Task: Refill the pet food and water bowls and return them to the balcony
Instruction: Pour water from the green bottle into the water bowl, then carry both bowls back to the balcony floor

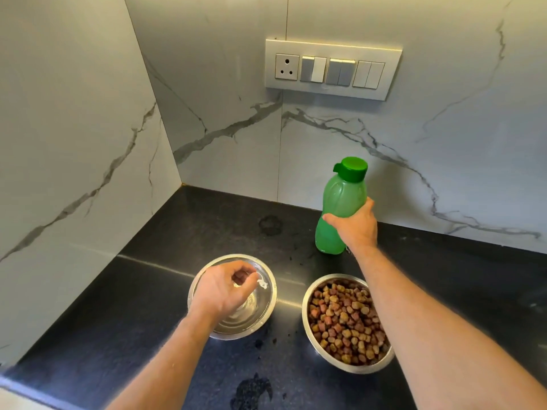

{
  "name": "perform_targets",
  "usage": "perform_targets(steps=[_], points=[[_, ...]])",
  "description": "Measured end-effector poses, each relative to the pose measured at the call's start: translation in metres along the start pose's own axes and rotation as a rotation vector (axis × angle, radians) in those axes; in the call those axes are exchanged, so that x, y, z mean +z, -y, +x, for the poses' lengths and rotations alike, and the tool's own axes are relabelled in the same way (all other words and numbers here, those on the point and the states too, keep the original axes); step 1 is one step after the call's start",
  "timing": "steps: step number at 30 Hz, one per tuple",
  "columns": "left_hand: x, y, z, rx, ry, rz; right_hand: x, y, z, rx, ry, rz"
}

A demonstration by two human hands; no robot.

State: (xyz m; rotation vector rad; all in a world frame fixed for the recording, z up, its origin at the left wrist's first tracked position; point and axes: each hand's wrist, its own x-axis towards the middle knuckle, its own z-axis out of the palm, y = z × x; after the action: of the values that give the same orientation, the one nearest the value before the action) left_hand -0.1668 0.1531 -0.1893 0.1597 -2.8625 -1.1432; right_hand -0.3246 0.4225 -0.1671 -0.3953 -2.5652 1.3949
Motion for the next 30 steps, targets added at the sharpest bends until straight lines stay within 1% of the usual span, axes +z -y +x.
perform_targets(steps=[5, 10, 14, 19, 26, 30], points=[[0.004, 0.0, 0.0, 0.027, 0.022, -0.017, -0.002, -0.001, -0.007, 0.028, 0.05, 0.011], [-0.004, 0.006, 0.0, 0.078, 0.045, -0.016, -0.008, -0.002, -0.019, 0.102, 0.108, -0.004], [-0.012, 0.012, 0.002, 0.065, 0.04, -0.095, -0.014, -0.002, -0.037, 0.156, 0.053, -0.068], [-0.026, 0.022, -0.004, 0.098, 0.081, -0.089, -0.02, -0.002, -0.066, 0.142, 0.029, -0.091], [-0.042, 0.034, -0.016, 0.088, 0.049, -0.143, -0.03, 0.003, -0.114, 0.103, -0.073, -0.123], [-0.041, 0.033, -0.029, 0.156, 0.065, -0.005, -0.041, 0.002, -0.145, 0.118, -0.131, -0.202]])
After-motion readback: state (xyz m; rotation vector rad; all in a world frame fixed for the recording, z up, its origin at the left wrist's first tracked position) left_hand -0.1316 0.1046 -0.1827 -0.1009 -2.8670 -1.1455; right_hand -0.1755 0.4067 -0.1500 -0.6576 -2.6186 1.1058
